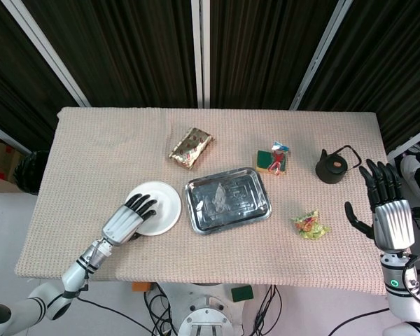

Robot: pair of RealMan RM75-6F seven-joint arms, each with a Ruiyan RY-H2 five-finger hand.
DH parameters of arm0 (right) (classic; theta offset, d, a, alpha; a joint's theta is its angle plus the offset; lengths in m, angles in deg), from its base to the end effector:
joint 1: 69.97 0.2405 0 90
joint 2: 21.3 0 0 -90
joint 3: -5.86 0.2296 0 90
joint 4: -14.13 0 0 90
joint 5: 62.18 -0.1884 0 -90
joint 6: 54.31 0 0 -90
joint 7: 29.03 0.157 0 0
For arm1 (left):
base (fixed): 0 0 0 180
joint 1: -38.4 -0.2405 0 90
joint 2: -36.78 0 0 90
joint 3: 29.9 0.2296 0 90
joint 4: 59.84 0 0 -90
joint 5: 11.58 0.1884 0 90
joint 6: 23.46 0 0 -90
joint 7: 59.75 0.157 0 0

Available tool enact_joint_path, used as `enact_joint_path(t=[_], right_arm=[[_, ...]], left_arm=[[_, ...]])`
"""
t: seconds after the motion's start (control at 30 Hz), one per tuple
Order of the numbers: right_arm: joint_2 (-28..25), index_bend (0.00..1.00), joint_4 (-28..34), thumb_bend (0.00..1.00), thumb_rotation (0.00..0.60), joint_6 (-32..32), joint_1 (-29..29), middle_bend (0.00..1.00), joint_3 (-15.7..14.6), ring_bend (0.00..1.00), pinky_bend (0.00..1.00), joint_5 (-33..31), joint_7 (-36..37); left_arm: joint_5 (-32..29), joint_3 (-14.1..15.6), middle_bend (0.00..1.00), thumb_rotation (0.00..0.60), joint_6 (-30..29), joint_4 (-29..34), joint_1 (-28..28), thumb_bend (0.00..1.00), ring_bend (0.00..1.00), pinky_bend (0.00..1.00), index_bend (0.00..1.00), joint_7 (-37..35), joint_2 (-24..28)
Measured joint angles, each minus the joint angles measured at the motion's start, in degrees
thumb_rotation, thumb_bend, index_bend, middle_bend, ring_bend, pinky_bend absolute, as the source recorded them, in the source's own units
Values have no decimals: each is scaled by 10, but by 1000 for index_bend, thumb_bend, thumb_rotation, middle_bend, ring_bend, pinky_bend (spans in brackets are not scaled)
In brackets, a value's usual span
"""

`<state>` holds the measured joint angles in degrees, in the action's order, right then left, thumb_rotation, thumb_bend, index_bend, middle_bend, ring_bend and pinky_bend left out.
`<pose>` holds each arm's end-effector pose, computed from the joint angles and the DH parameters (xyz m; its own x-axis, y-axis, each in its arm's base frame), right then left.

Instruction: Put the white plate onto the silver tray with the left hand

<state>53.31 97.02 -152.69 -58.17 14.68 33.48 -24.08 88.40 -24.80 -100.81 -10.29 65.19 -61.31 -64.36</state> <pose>-0.2217 -0.2284 0.1674 0.2116 0.3366 0.9176 -0.9020 -0.2943 0.3160 -0.2153 0.2585 -0.0236 0.5671 0.0327 0.8230 0.6758 -0.5896 -0.4423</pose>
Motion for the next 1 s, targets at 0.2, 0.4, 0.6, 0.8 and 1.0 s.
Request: enact_joint_path(t=[0.2, 0.4, 0.6, 0.8, 1.0], right_arm=[[1, 0, -2, 390, 600, 0, -1, 0, 1, 0, 0, -1, 0], [2, 0, -4, 391, 600, 0, -1, 0, 1, 0, 0, -2, 2], [2, 0, -6, 390, 600, 0, -2, 0, 1, 0, 0, -3, 3], [2, 0, -6, 390, 600, 0, -2, 0, 1, 0, 0, -3, 4], [2, 0, -6, 390, 600, -1, -3, 0, 1, 0, 0, -2, 4]], left_arm=[[5, 0, 226, 600, -19, -47, 0, 367, 127, 173, 494, -21, -24], [5, -3, 258, 600, -39, -84, -1, 451, 134, 178, 578, -45, -45], [4, -5, 280, 600, -56, -102, -2, 481, 141, 181, 629, -64, -57], [6, -11, 320, 600, -98, -111, -2, 500, 148, 181, 679, -95, -61], [-2, -27, 327, 600, -126, -129, -2, 509, 150, 181, 697, -115, -61]])
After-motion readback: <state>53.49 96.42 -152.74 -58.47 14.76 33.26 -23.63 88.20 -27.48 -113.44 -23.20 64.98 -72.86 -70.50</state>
